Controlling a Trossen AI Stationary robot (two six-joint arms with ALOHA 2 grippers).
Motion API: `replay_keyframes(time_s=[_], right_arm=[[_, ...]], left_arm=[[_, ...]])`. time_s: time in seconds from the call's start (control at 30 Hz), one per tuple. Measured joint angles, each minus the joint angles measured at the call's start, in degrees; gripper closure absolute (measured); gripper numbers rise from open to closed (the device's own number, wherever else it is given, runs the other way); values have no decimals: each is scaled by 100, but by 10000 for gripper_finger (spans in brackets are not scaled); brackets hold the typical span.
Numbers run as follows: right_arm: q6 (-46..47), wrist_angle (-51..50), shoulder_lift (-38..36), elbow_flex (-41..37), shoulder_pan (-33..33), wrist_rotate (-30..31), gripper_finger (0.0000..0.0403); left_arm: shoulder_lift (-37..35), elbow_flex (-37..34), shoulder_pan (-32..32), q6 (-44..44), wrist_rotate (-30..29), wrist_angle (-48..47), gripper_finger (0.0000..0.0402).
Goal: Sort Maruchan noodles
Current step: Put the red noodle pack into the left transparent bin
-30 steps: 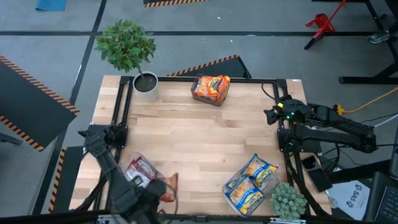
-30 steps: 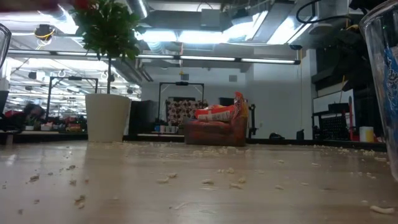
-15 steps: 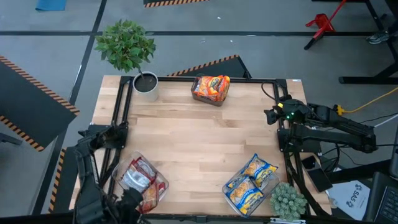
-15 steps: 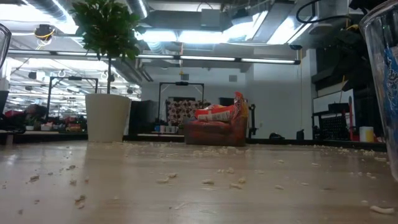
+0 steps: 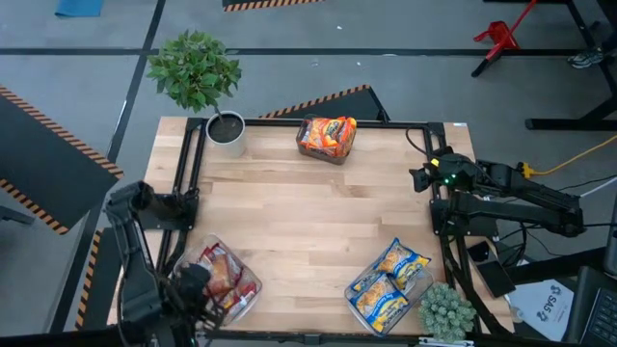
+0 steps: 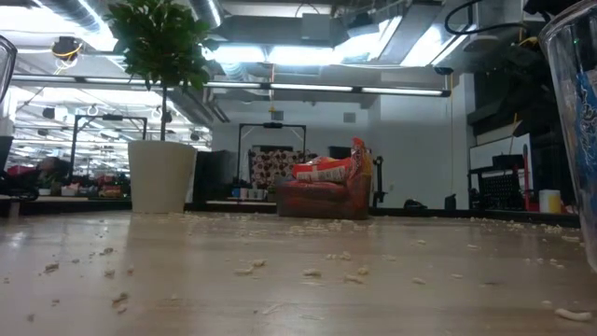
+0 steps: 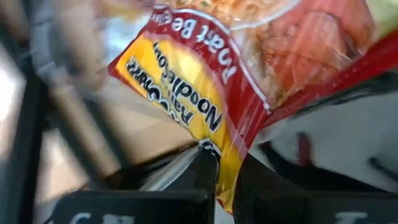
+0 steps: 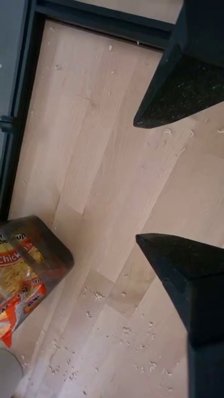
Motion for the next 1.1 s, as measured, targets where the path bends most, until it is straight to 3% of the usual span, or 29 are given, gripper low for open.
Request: replay_keyframes(time_s=[0.17,0.53,0.87,1.1], right_arm=[[0,-2,-1,-2,1,0,123],[0,-7,-1,-2,1,0,123],[-2,-8,-1,-2,1,-2,123],[-28,-9,-2,-2,-1,-15,123]], left_arm=[[-403,-748,-69,-251,469,-8,390],[-363,-1729,112,-326,423,49,387],[-357,-2391,290,71,466,926,383],[-357,-2539,290,670,262,1476,334]])
